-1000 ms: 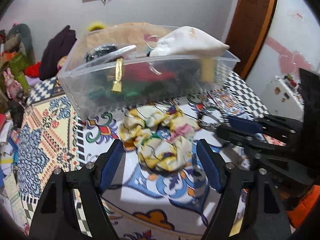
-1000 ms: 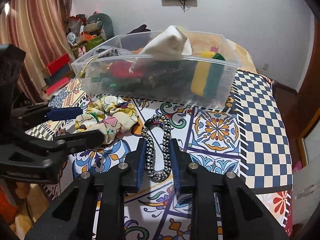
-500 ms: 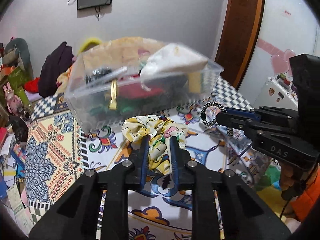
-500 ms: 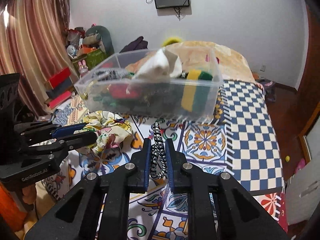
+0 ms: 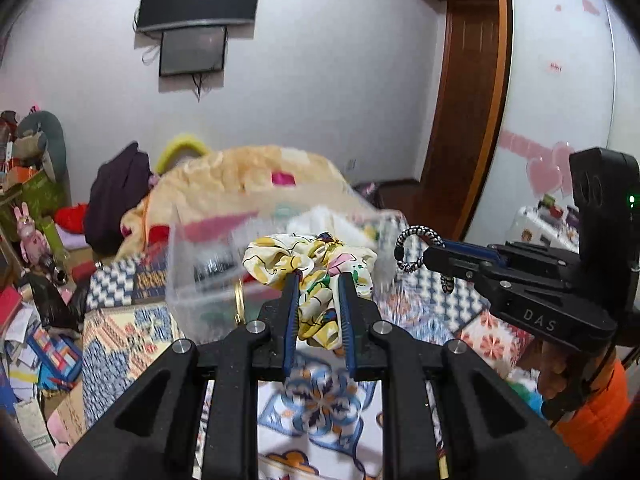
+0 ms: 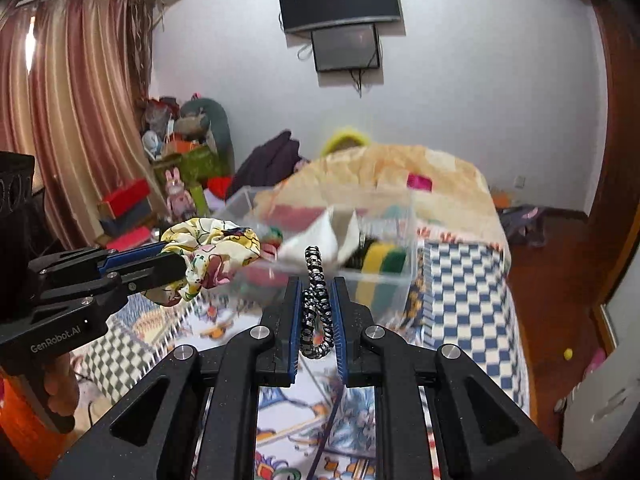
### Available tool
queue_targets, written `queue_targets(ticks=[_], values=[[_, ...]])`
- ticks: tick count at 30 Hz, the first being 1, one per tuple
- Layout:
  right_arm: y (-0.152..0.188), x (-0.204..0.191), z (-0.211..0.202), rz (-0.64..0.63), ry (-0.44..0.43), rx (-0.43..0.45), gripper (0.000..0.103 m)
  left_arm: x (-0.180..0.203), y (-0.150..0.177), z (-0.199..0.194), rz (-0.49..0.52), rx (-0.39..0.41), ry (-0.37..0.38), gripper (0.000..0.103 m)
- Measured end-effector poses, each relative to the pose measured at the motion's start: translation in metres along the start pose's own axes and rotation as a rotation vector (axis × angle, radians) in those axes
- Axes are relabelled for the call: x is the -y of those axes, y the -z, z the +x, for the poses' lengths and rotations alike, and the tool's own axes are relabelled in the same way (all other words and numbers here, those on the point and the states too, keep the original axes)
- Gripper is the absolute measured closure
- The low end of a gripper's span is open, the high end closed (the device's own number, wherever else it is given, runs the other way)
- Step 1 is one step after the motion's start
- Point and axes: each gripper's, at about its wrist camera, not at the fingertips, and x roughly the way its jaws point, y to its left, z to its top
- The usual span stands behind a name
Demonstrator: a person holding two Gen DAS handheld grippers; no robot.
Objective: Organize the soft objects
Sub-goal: 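Lower the scrunchie and cord into the clear box and open both grippers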
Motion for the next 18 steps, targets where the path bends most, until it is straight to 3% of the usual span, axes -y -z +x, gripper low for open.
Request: queue_targets(ticks=[11, 18], values=[[-0.039, 0.003, 0.002, 0.0, 0.021, 0.117, 0.09, -0.016, -0.044, 0.009, -0.036, 0.102, -0.05, 0.084], [-0.051, 0.002, 0.03, 0.005, 0.046, 0.107, 0.09, -0.03, -0.051, 0.04, -0.087, 0.069, -0.076, 0.084]])
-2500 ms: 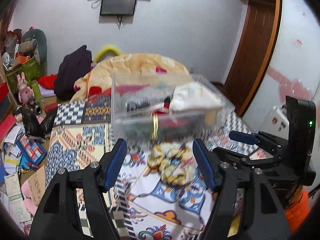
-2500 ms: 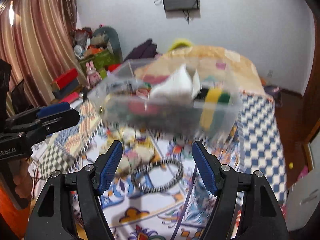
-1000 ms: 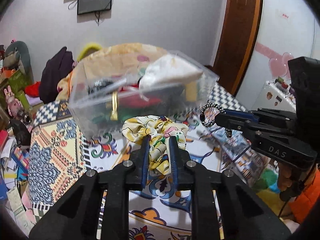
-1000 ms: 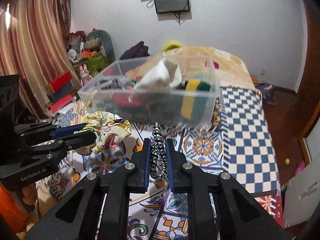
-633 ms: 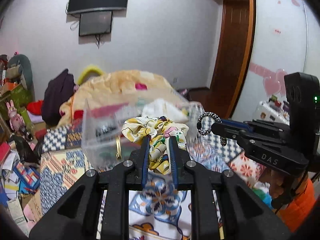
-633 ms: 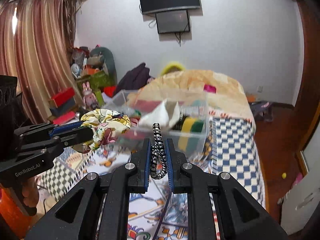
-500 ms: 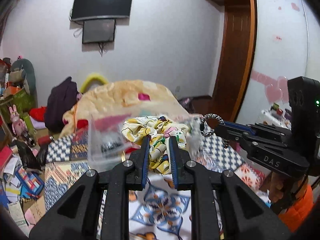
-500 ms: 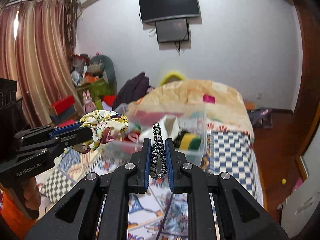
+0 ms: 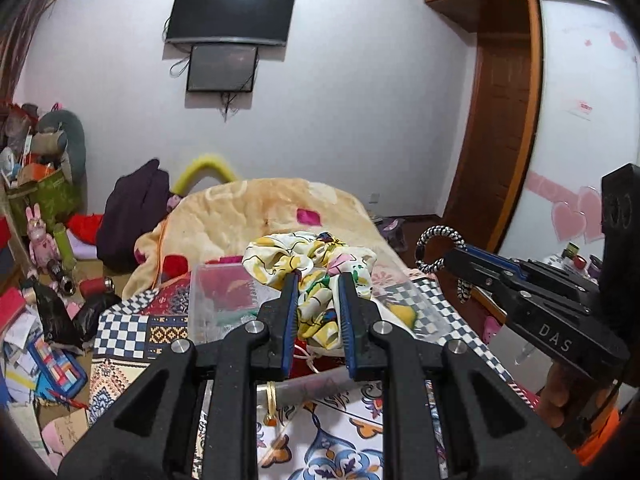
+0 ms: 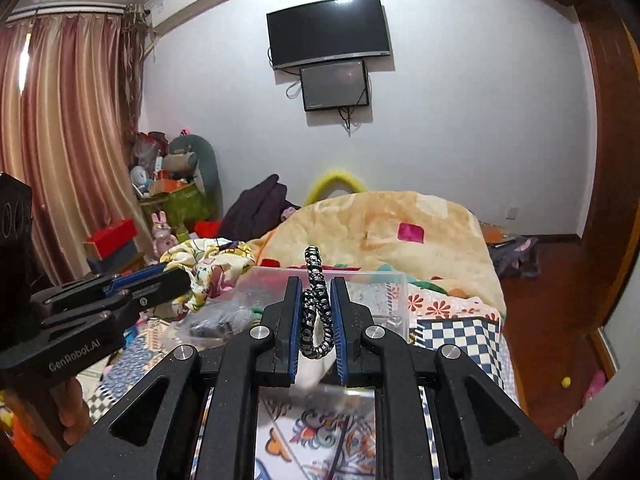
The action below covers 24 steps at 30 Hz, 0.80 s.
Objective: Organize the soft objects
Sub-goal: 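Lower the scrunchie and cord into the clear box and open both grippers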
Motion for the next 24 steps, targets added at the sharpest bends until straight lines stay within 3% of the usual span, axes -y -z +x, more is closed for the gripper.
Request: queue_targets(ticks=[7, 16, 17, 19, 21, 24], values=[[0.007, 0.0, 0.038, 0.008, -0.002, -0.084, 0.09, -0.007, 0.01, 0.045, -0.018, -0.096, -0.042, 0.084], [0.024, 0.009, 0.064, 0.015, 0.037, -0.181, 0.086, -0.011, 0.027, 0.08, -0.026, -0.206, -0.041, 0.083], [0.025, 0.011, 0.065, 0.014, 0.041, -0.19, 0.084, -0.012, 0.028, 0.082, -0.028, -0.217, -0.037, 0.081], [0.026, 0.011, 0.067, 0.007, 0.049, -0.204, 0.067, -0.013, 0.031, 0.085, -0.04, -0.23, -0.03, 0.065], [0.026, 0.009, 0.066, -0.005, 0.064, -0.206, 0.055, -0.014, 0.033, 0.084, -0.05, -0.231, -0.022, 0.057], [0.025, 0.006, 0.06, -0.028, 0.067, -0.198, 0.047, -0.011, 0.034, 0.078, -0.037, -0.22, -0.025, 0.052]])
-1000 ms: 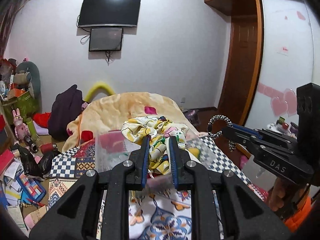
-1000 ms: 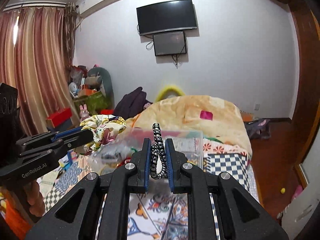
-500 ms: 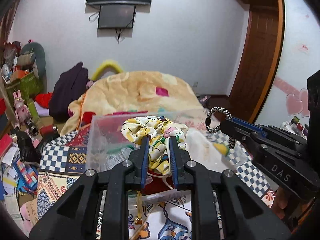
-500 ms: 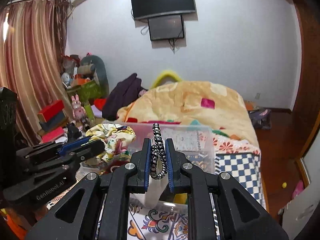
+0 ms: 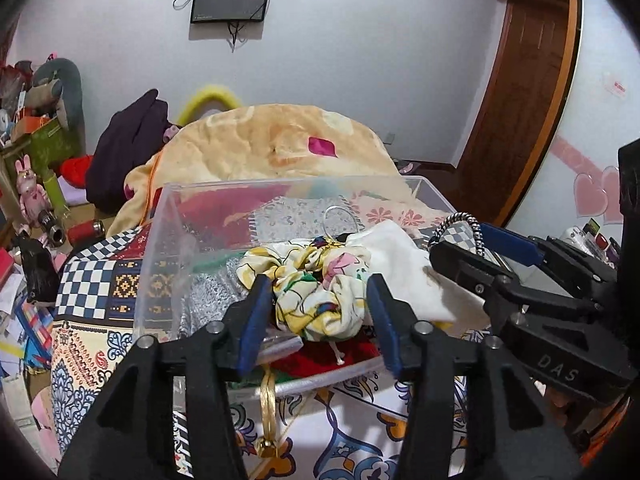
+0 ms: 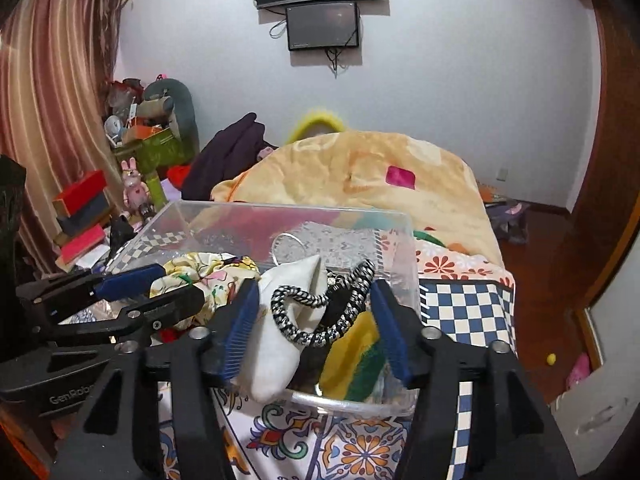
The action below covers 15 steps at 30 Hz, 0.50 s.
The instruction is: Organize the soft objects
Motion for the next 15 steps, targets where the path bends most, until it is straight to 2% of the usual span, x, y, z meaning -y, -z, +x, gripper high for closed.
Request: queue_targets(ticks=[3, 6, 15], values=[[-0.001, -0.001, -0.005, -0.02, 0.009, 0.005, 0.044, 0.004, 0.001, -0.012, 0.019, 0.019, -0.013, 0.048], [-0.004, 0.0, -0.013, -0.023, 0.006, 0.022, 0.037, 0.005, -0.001, -0.029, 0.018, 0.053, -0.006, 0.045], [-0.022, -0.004, -0.07, -0.036, -0.01, 0.158, 0.037, 0.006, -0.018, -0.096, 0.009, 0.204, 0.019, 0.045]])
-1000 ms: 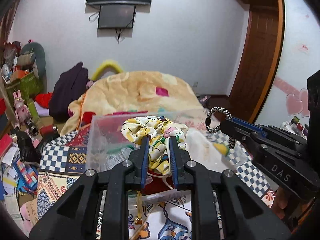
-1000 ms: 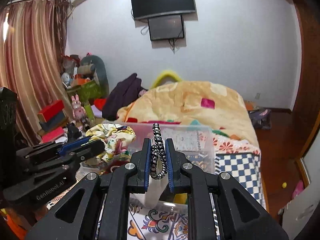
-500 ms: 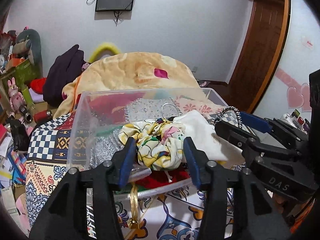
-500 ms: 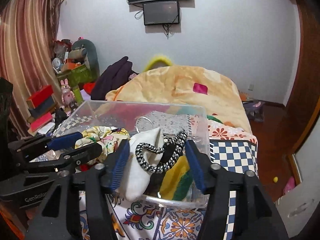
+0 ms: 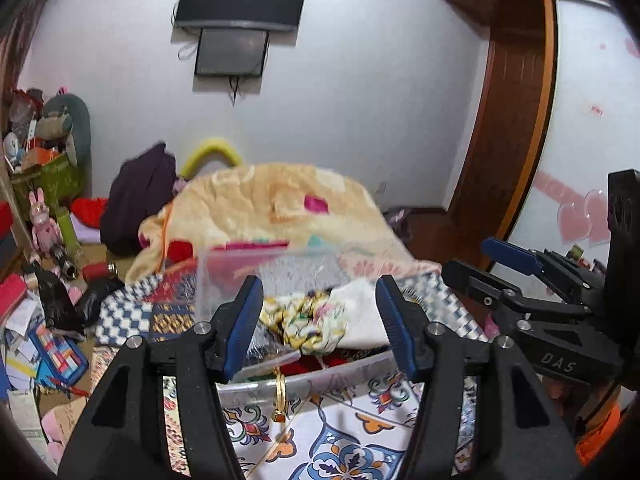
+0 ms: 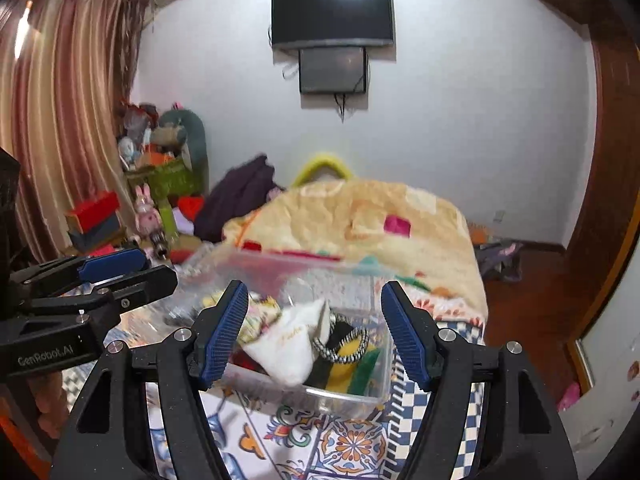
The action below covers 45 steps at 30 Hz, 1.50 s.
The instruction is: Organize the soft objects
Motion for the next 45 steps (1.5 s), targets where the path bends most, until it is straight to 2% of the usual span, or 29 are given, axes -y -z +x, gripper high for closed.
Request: queue_targets(ticks=[5, 11, 14, 16, 19, 24, 28, 45], values=[[-0.015, -0.003, -0.036, 0.004, -0.022, 0.099, 0.037, 0.008, -0.016, -0.045, 0.023, 0.114, 0.0, 0.041], [-0.021, -0.006, -0.067, 0.006, -0.048, 0.178, 0.037, 0.02, -0.026, -0.09, 0.06, 0.225, -0.005, 0.028], [-0.021, -0.006, -0.074, 0.01, -0.052, 0.199, 0.033, 0.024, -0.027, -0.105, 0.073, 0.251, -0.001, 0.022], [-0.02, -0.007, -0.077, 0.011, -0.06, 0.207, 0.028, 0.025, -0.027, -0.112, 0.076, 0.263, 0.0, 0.012], [-0.017, -0.01, -0.08, 0.009, -0.057, 0.219, 0.02, 0.027, -0.025, -0.119, 0.08, 0.278, -0.005, 0.01], [-0.014, -0.012, -0.08, 0.016, -0.063, 0.221, 0.017, 0.03, -0.02, -0.124, 0.098, 0.289, -0.025, 0.003], [-0.011, -0.01, -0.082, 0.037, -0.055, 0.232, 0.001, 0.031, -0.017, -0.125, 0.092, 0.286, -0.022, 0.001], [-0.004, -0.007, -0.086, 0.044, -0.052, 0.238, 0.0, 0.032, -0.014, -0.128, 0.088, 0.289, -0.032, 0.001]])
